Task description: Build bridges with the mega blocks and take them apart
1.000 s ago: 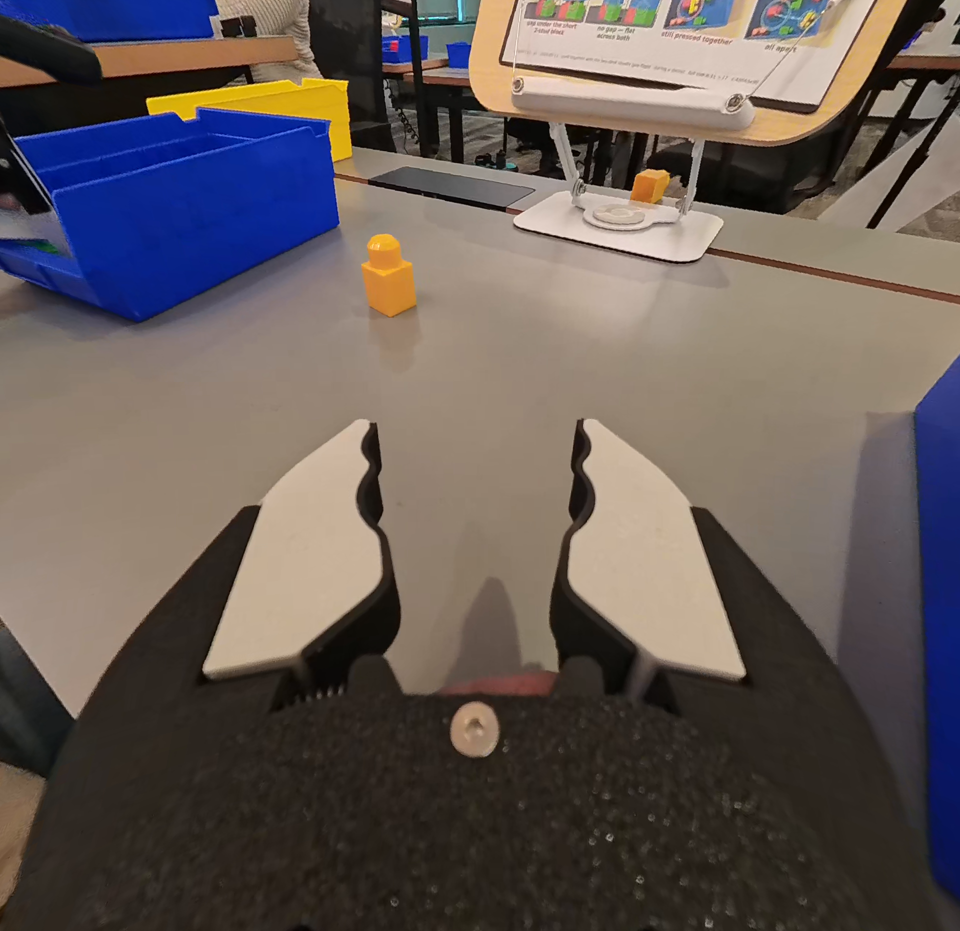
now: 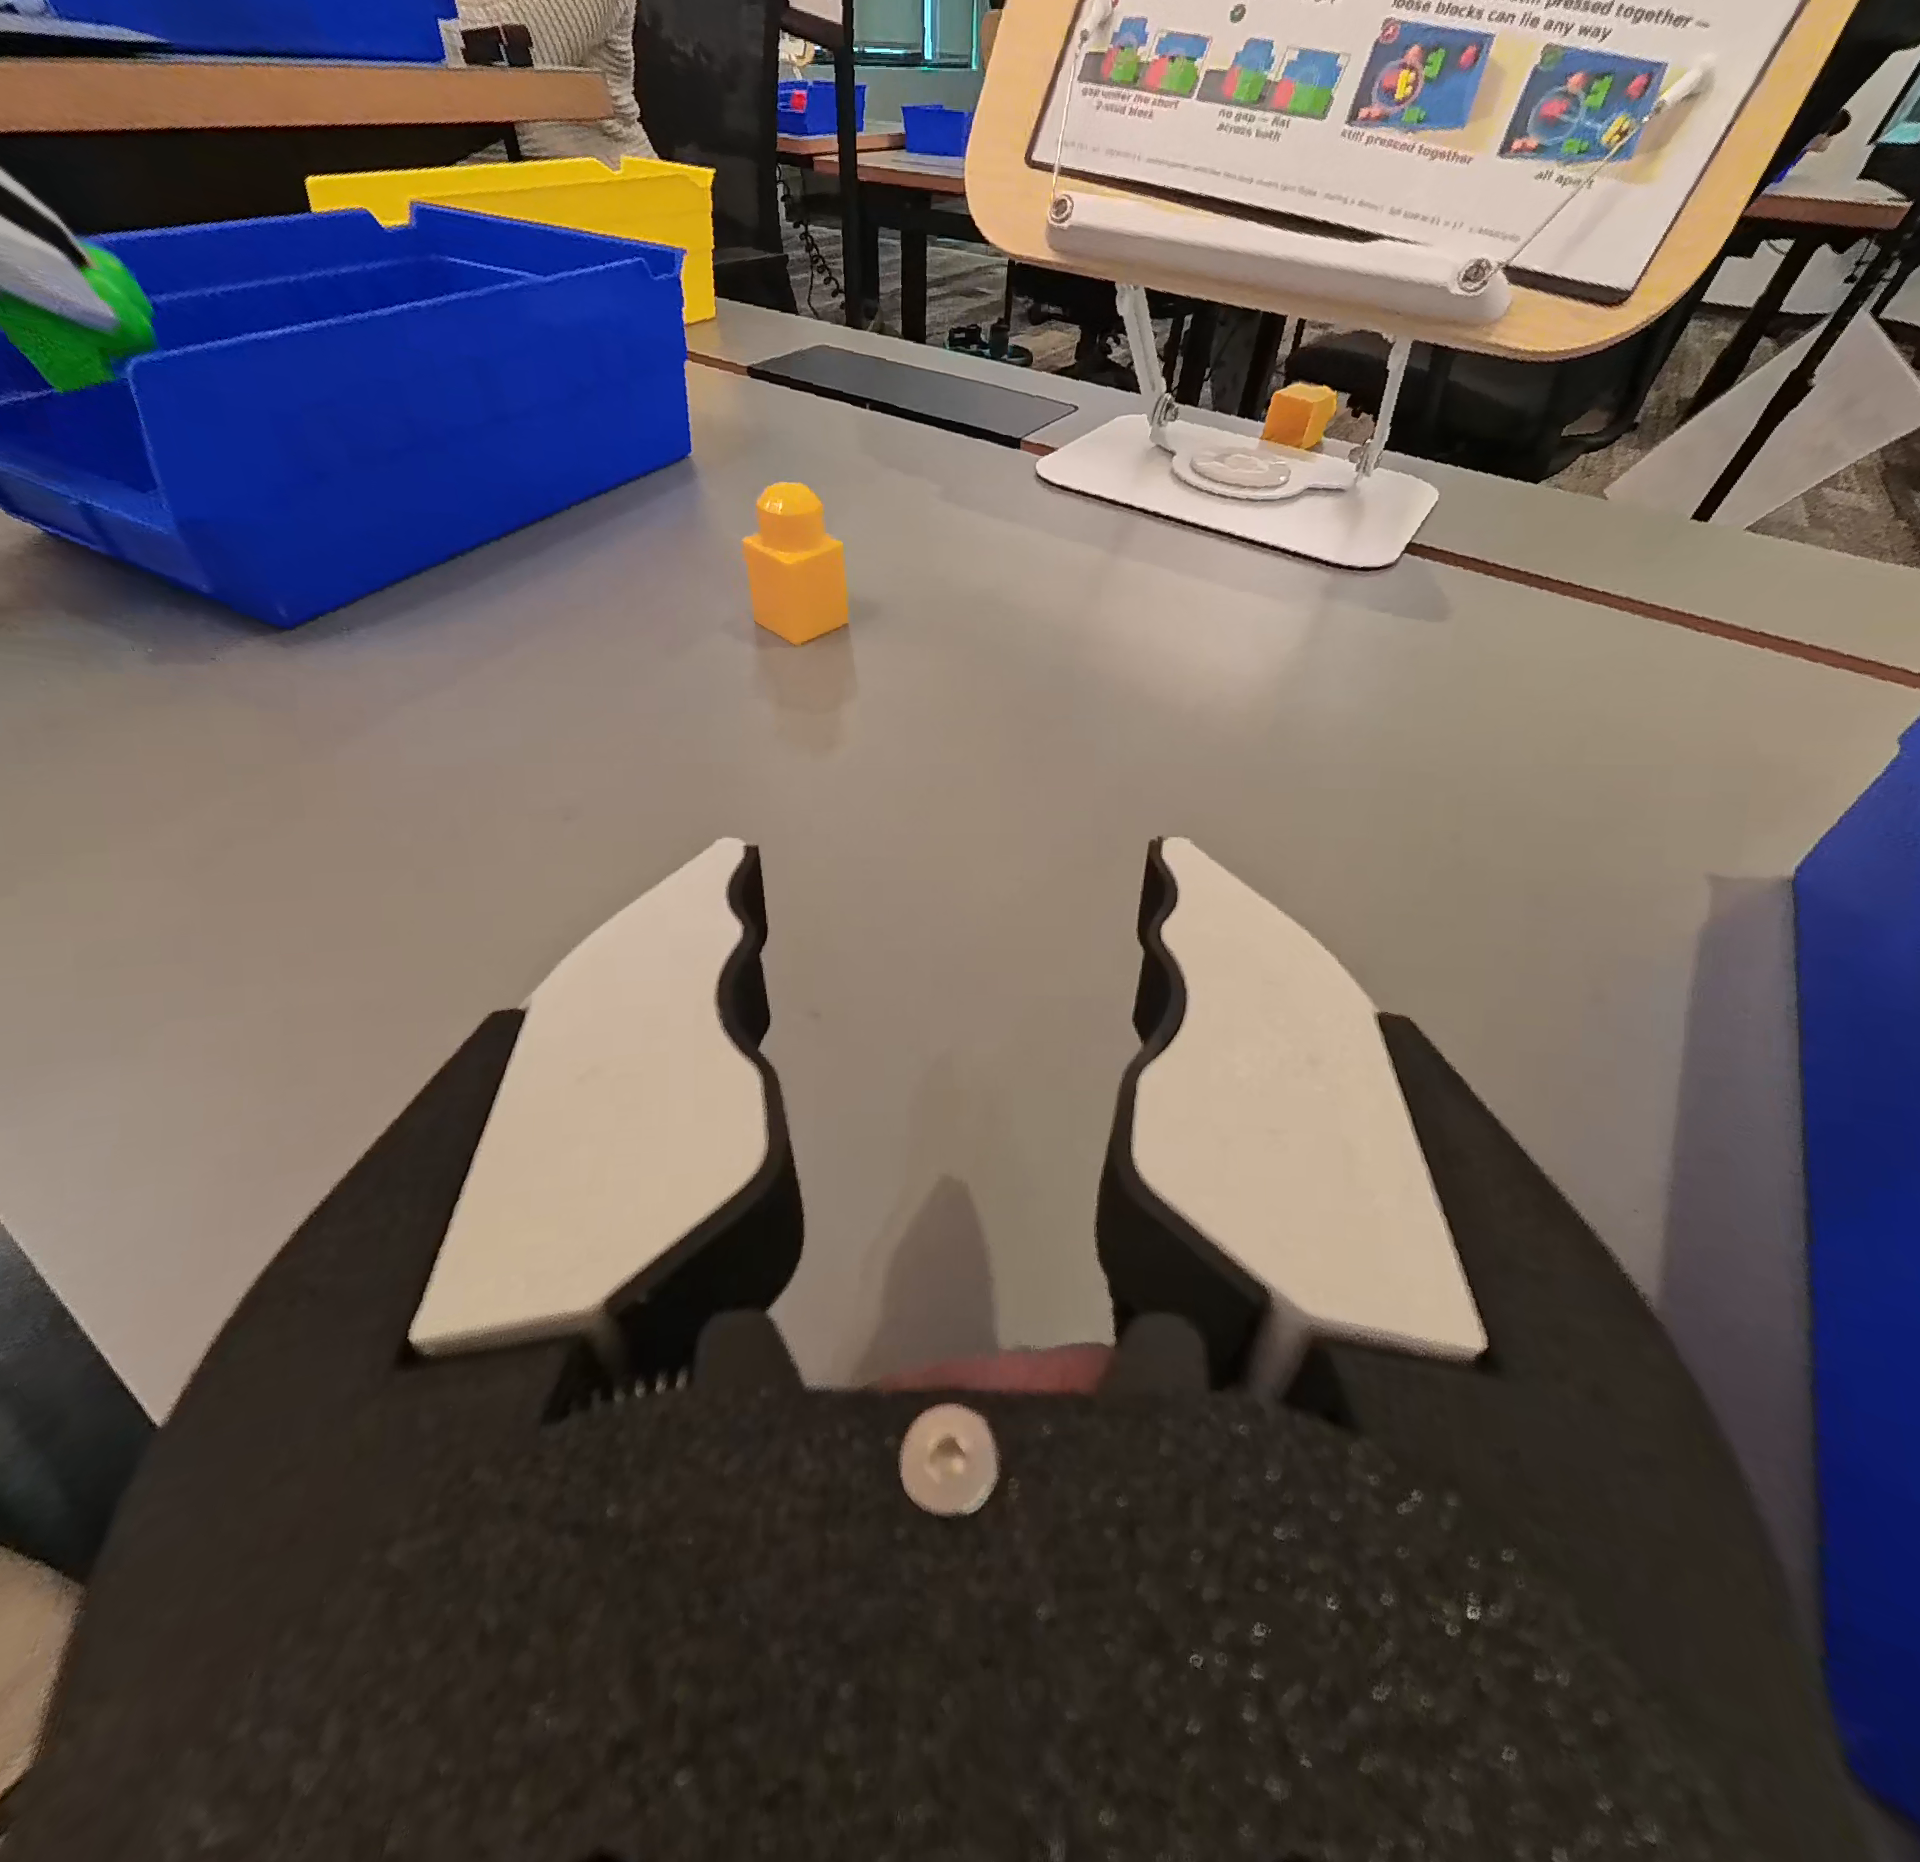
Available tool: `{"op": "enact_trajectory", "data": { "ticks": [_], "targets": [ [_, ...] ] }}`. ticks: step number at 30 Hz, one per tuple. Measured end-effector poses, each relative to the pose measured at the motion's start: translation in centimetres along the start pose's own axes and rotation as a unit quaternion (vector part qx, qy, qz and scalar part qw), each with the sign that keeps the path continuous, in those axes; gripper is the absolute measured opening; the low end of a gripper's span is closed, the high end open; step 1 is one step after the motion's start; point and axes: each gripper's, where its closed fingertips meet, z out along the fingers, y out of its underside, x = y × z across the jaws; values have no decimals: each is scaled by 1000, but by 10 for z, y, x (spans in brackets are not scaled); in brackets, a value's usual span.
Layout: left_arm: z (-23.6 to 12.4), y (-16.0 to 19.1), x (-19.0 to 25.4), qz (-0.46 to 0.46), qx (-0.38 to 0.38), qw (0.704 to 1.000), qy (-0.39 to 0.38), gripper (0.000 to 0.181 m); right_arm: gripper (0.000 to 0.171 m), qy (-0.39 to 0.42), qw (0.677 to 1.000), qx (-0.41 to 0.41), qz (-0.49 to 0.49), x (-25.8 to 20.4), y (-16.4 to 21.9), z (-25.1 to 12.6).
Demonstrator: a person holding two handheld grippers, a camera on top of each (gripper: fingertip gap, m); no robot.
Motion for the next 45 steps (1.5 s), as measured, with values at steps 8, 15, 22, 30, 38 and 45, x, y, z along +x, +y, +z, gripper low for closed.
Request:
{"op": "enact_trajectory", "data": {
  "ticks": [8,15,22,30,38,45],
  "targets": [
    [-84,-48,108,-17,269,962,49,26,69,-13,1000,10,-22,-11,-5,-1],
    [-65,-31,188,-47,317,944,80,26,69,-8,999,8,-30,-9,-6,-3],
    [-44,-46,214,-67,331,935,109,26,68,-8,1000,9,-25,-7,-5,-2],
    [7,-127,256,-26,347,914,208,26,67,-12,1000,10,-15,-4,-2,-1],
    [103,-205,269,-45,311,926,209,26,66,-15,1000,12,-3,0,-2,-2],
    [161,-215,261,-100,229,953,172,26,67,-14,1000,15,7,5,-3,-4]
  ]
}}
